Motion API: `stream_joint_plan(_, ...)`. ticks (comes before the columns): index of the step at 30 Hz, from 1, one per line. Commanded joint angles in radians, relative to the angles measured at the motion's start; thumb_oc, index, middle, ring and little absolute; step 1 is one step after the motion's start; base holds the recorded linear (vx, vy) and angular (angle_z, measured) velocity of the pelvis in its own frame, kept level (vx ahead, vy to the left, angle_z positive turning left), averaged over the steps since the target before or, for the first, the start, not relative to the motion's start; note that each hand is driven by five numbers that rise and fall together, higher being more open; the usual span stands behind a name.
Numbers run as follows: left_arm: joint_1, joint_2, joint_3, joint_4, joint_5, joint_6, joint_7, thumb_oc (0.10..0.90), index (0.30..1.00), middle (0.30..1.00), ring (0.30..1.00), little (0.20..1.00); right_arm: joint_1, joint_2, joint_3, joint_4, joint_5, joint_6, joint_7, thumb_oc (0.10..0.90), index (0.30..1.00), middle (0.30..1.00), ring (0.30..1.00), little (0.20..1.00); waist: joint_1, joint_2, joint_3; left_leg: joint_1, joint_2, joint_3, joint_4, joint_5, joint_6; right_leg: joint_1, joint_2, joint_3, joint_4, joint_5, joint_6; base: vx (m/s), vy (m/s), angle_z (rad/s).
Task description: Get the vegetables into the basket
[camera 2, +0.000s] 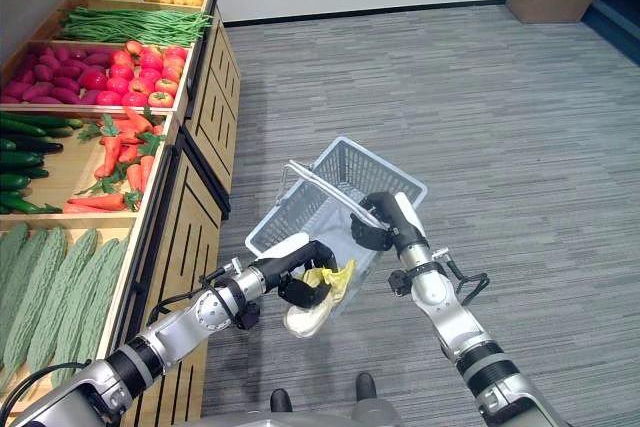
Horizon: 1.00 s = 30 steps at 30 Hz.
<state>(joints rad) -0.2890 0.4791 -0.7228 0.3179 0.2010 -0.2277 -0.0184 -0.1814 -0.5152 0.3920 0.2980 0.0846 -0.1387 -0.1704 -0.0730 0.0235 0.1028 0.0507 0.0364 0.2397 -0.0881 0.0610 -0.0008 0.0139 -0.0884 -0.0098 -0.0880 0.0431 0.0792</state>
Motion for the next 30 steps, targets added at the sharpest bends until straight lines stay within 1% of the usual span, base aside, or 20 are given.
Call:
stream_joint_plan(1,-0.152,-0.026,0.051,0.082,0.117,-0.064,0.164,0.400,0.300,0.300,0.300,0.300,-0.092,0.043,-0.013,-0.228,0.092,-0.199,0.017,0.400,0.300,0.300,0.300,0.300,0.000,-0.070,-0.082,0.006,0.079,-0.008,0.001,-0.027,-0.094,0.010,-0.088,-0.038,0.001,0.035,0.112,0.00,0.000,0.00)
stream_joint_plan(2,-0.144,-0.046,0.076,0.124,0.177,-0.046,0.232,0.400,0.300,0.300,0.300,0.300,-0.074,0.042,0.005,-0.254,0.088,-0.203,0.026,0.400,0.300,0.300,0.300,0.300,0.000,-0.074,-0.080,0.005,0.080,-0.007,0.001,-0.026,-0.096,0.008,-0.087,-0.036,0.001,0.034,0.111,0.00,0.000,0.00)
stream_joint_plan(3,-0.144,-0.047,0.076,0.126,0.179,-0.047,0.234,0.400,0.300,0.300,0.300,0.300,-0.074,0.041,0.005,-0.254,0.088,-0.203,0.026,0.400,0.300,0.300,0.300,0.300,0.000,-0.073,-0.081,0.005,0.080,-0.007,0.001,-0.026,-0.096,0.008,-0.087,-0.036,0.001,0.034,0.111,-0.03,-0.026,-0.01)
stream_joint_plan(4,-0.131,-0.070,0.093,0.160,0.219,-0.030,0.290,0.471,0.399,0.399,0.399,0.399,-0.054,0.042,0.027,-0.275,0.094,-0.211,0.036,0.400,0.300,0.300,0.300,0.300,0.000,-0.077,-0.077,0.003,0.083,-0.006,0.001,-0.024,-0.097,0.005,-0.087,-0.035,0.001,0.034,0.110,0.00,0.000,0.00)
stream_joint_plan(5,-0.130,-0.071,0.093,0.162,0.220,-0.031,0.291,0.553,0.514,0.514,0.514,0.514,-0.054,0.042,0.028,-0.275,0.094,-0.211,0.035,0.400,0.300,0.300,0.300,0.300,-0.001,-0.076,-0.078,0.003,0.083,-0.006,0.001,-0.024,-0.098,0.005,-0.087,-0.035,0.001,0.034,0.110,-0.03,-0.021,-0.01)
stream_joint_plan(6,-0.121,-0.078,0.094,0.171,0.244,-0.022,0.308,0.900,1.000,1.000,1.000,1.000,-0.046,0.040,0.036,-0.285,0.091,-0.211,0.038,0.400,0.300,0.300,0.300,0.300,-0.001,-0.078,-0.076,0.001,0.084,-0.006,0.001,-0.024,-0.098,0.003,-0.087,-0.034,0.001,0.035,0.110,0.00,0.000,0.00)
stream_joint_plan(12,-0.100,-0.071,0.106,0.174,0.340,0.016,0.351,0.900,1.000,1.000,1.000,1.000,-0.016,0.039,0.034,-0.289,0.082,-0.207,0.033,0.400,0.300,0.300,0.300,0.300,0.003,-0.081,-0.075,0.000,0.087,-0.011,0.001,-0.025,-0.098,0.007,-0.086,-0.043,0.001,0.032,0.108,0.00,0.000,0.00)
stream_joint_plan(16,-0.086,-0.077,0.126,0.167,0.325,0.021,0.364,0.900,1.000,1.000,1.000,1.000,0.007,0.045,0.018,-0.262,0.060,-0.195,0.013,0.400,0.300,0.300,0.300,0.300,0.004,-0.083,-0.073,0.000,0.085,-0.015,0.001,-0.025,-0.098,0.011,-0.087,-0.047,0.001,0.029,0.105,0.00,-0.002,0.02)
stream_joint_plan(18,-0.057,-0.063,0.142,0.111,0.306,0.009,0.357,0.900,1.000,1.000,1.000,1.000,0.032,0.047,-0.017,-0.222,0.022,-0.185,-0.018,0.400,0.300,0.300,0.300,0.300,0.010,-0.085,-0.073,-0.001,0.084,-0.023,0.001,-0.025,-0.097,0.015,-0.089,-0.052,0.001,0.027,0.104,0.00,0.000,0.00)
stream_joint_plan(20,-0.018,-0.047,0.156,0.038,0.255,-0.011,0.322,0.900,1.000,1.000,1.000,1.000,0.049,0.057,-0.054,-0.184,-0.012,-0.173,-0.046,0.400,0.300,0.300,0.300,0.300,0.016,-0.083,-0.072,-0.003,0.083,-0.032,0.001,-0.026,-0.094,0.019,-0.090,-0.058,0.001,0.025,0.104,0.01,0.005,0.10)
stream_joint_plan(21,0.042,-0.012,0.172,-0.067,0.141,-0.035,0.219,0.900,1.000,1.000,1.000,1.000,0.070,0.065,-0.107,-0.141,-0.032,-0.156,-0.073,0.400,0.300,0.300,0.300,0.300,0.024,-0.079,-0.070,-0.006,0.080,-0.040,0.001,-0.026,-0.091,0.020,-0.091,-0.062,0.001,0.024,0.104,0.01,0.014,0.14)
stream_joint_plan(22,0.067,0.018,0.180,-0.140,0.068,-0.055,0.152,0.900,1.000,1.000,1.000,1.000,0.078,0.072,-0.133,-0.115,-0.035,-0.145,-0.079,0.400,0.300,0.300,0.300,0.300,0.028,-0.074,-0.069,-0.008,0.078,-0.046,0.001,-0.025,-0.090,0.020,-0.093,-0.065,0.001,0.025,0.104,0.01,0.017,0.10)
stream_joint_plan(23,0.079,0.045,0.165,-0.194,-0.014,-0.076,0.075,0.900,1.000,1.000,1.000,1.000,0.082,0.085,-0.155,-0.094,-0.005,-0.145,-0.082,0.400,0.300,0.300,0.300,0.300,0.029,-0.070,-0.069,-0.009,0.077,-0.048,0.001,-0.025,-0.089,0.020,-0.093,-0.067,0.001,0.025,0.105,0.01,0.015,0.15)
stream_joint_plan(24,0.088,0.075,0.165,-0.237,-0.093,-0.077,0.038,0.900,1.000,1.000,1.000,1.000,0.086,0.092,-0.168,-0.077,0.019,-0.146,-0.073,0.400,0.300,0.300,0.300,0.300,0.030,-0.070,-0.071,-0.009,0.075,-0.051,0.001,-0.026,-0.088,0.021,-0.094,-0.068,0.001,0.025,0.105,0.01,0.026,0.20)
stream_joint_plan(25,0.122,0.103,0.174,-0.294,-0.304,-0.075,-0.036,0.900,1.000,1.000,1.000,1.000,0.093,0.095,-0.174,-0.054,0.025,-0.143,-0.063,0.400,0.300,0.300,0.300,0.300,0.032,-0.064,-0.071,-0.009,0.072,-0.053,0.001,-0.025,-0.087,0.021,-0.096,-0.070,0.001,0.026,0.105,0.01,0.028,0.18)
stream_joint_plan(26,0.151,0.108,0.185,-0.305,-0.397,-0.066,-0.056,0.900,1.000,1.000,1.000,1.000,0.095,0.098,-0.178,-0.020,0.022,-0.137,-0.065,0.400,0.300,0.300,0.300,0.300,0.033,-0.063,-0.070,-0.009,0.072,-0.054,0.001,-0.024,-0.087,0.021,-0.096,-0.070,0.001,0.026,0.105,0.00,0.039,0.05)
stream_joint_plan(27,0.218,0.108,0.204,-0.309,-0.529,-0.039,-0.093,0.900,1.000,1.000,1.000,1.000,0.108,0.105,-0.199,0.018,0.017,-0.123,-0.066,0.400,0.300,0.300,0.300,0.300,0.037,-0.060,-0.067,-0.009,0.069,-0.055,0.001,-0.024,-0.086,0.021,-0.097,-0.069,0.001,0.027,0.103,0.00,0.032,-0.02)
stream_joint_plan(28,0.279,0.111,0.223,-0.305,-0.620,-0.021,-0.118,0.900,1.000,1.000,1.000,1.000,0.117,0.110,-0.218,0.072,0.024,-0.112,-0.073,0.400,0.300,0.300,0.300,0.300,0.042,-0.058,-0.065,-0.009,0.067,-0.056,0.001,-0.024,-0.084,0.022,-0.097,-0.068,0.001,0.027,0.104,0.00,0.031,-0.02)
stream_joint_plan(29,0.309,0.111,0.237,-0.301,-0.649,-0.017,-0.123,0.900,1.000,1.000,1.000,1.000,0.122,0.107,-0.223,0.098,0.015,-0.109,-0.077,0.400,0.300,0.300,0.300,0.300,0.042,-0.057,-0.065,-0.009,0.066,-0.057,0.001,-0.023,-0.083,0.022,-0.097,-0.068,0.001,0.027,0.103,0.00,0.000,0.00)
stream_joint_plan(30,0.379,0.117,0.269,-0.246,-0.674,0.005,-0.135,0.900,1.000,1.000,1.000,1.000,0.141,0.103,-0.259,0.184,0.004,-0.098,-0.092,0.400,0.300,0.300,0.300,0.300,0.046,-0.056,-0.059,-0.012,0.062,-0.064,0.001,-0.021,-0.082,0.024,-0.098,-0.069,0.001,0.028,0.103,0.00,0.018,0.04)
